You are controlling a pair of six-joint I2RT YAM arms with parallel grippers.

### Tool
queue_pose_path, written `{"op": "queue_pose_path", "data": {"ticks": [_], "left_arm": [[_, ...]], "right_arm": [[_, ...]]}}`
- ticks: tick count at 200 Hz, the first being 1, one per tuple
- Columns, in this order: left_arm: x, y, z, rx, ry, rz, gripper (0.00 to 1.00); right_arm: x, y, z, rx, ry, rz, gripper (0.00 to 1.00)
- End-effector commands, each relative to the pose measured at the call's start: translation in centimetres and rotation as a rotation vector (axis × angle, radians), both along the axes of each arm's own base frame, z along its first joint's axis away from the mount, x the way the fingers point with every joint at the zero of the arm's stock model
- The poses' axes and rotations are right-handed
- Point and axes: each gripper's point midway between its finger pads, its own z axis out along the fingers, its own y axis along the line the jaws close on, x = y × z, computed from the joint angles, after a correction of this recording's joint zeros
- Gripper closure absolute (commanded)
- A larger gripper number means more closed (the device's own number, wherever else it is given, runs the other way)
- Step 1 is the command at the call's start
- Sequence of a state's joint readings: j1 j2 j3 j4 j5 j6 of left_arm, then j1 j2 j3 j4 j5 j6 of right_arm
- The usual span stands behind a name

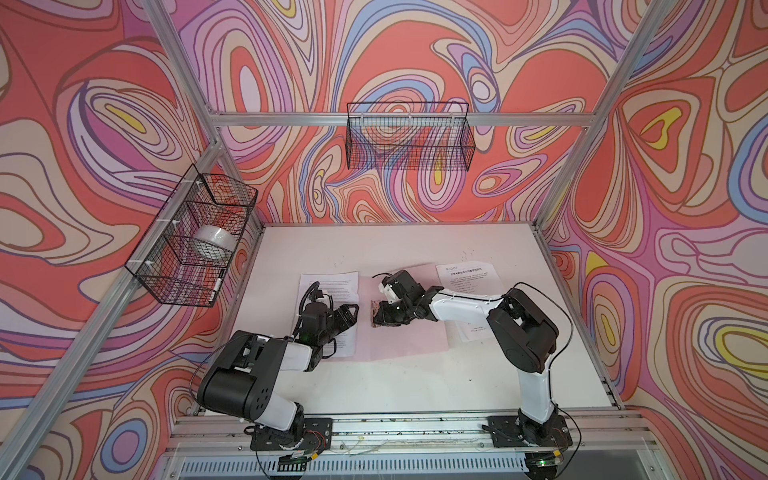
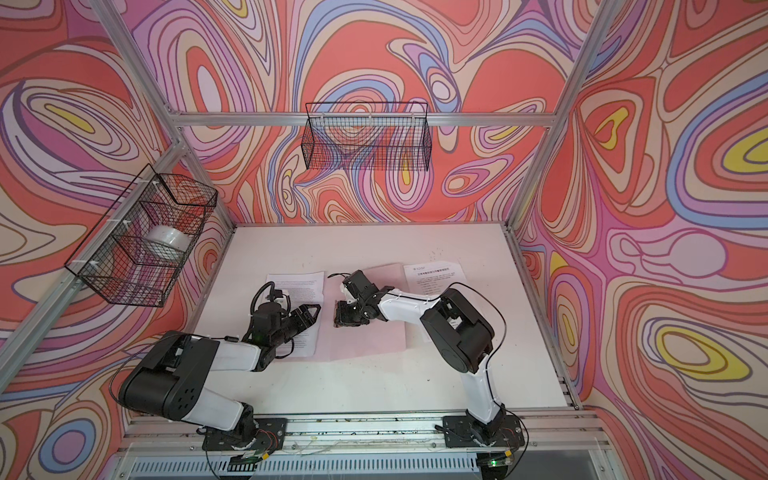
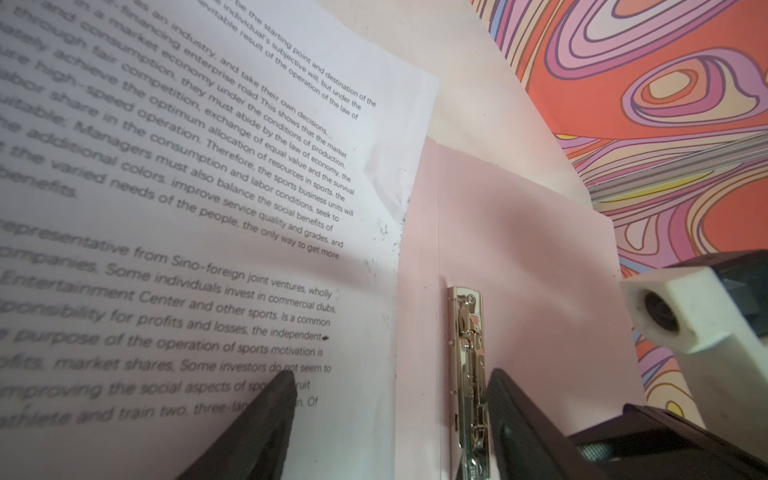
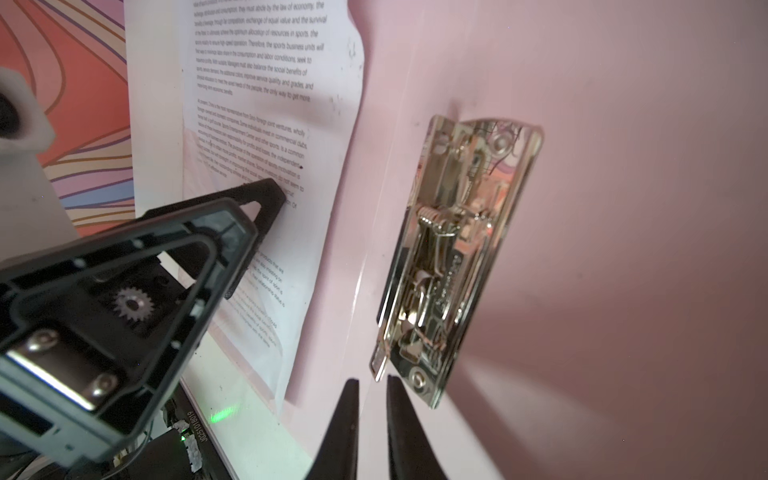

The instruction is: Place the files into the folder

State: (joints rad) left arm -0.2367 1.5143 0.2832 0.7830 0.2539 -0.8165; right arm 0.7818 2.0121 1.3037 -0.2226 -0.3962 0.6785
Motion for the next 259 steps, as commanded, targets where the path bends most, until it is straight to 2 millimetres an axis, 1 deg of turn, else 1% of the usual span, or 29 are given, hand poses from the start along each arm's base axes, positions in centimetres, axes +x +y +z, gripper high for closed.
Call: {"op": "queue_pose_path", "data": {"ticks": [1, 52, 103, 126, 163, 192, 218, 259], "left_arm": [[-1.6, 1.1, -2.7, 0.031, 0.092, 0.052, 0.27], [-1.7, 0.8, -3.2, 0.011, 0.098, 0.044, 0.27], [-1.8, 0.8, -3.7, -0.007, 0.105, 0.050, 0.28], [-2.1, 1.2, -4.0, -0.008, 0.110, 0.072, 0.29], [-2.6, 1.7, -4.1, -0.009, 0.103, 0.102, 0.30], [-2.9, 2.0, -4.3, -0.010, 0.108, 0.120, 0.30], [-3.0, 2.3, -4.4, -0.011, 0.106, 0.137, 0.31], [-2.9, 2.3, -4.5, -0.019, 0.105, 0.139, 0.31]], "right_arm": [[-0.2, 0.0, -0.8, -0.035, 0.024, -0.011, 0.85], [-0.4, 0.2, -1.5, -0.042, 0.038, -0.013, 0.84], [-0.3, 0.5, -1.5, -0.031, 0.042, -0.014, 0.84], [-0.1, 0.8, -1.2, -0.011, 0.038, -0.018, 0.83], [0.1, 1.1, -1.4, -0.004, 0.044, -0.018, 0.83], [0.2, 1.5, -0.9, 0.017, 0.044, -0.017, 0.83], [0.1, 1.7, -1.2, 0.016, 0.053, -0.012, 0.83], [0.1, 1.7, -1.6, 0.012, 0.063, -0.010, 0.83]]}}
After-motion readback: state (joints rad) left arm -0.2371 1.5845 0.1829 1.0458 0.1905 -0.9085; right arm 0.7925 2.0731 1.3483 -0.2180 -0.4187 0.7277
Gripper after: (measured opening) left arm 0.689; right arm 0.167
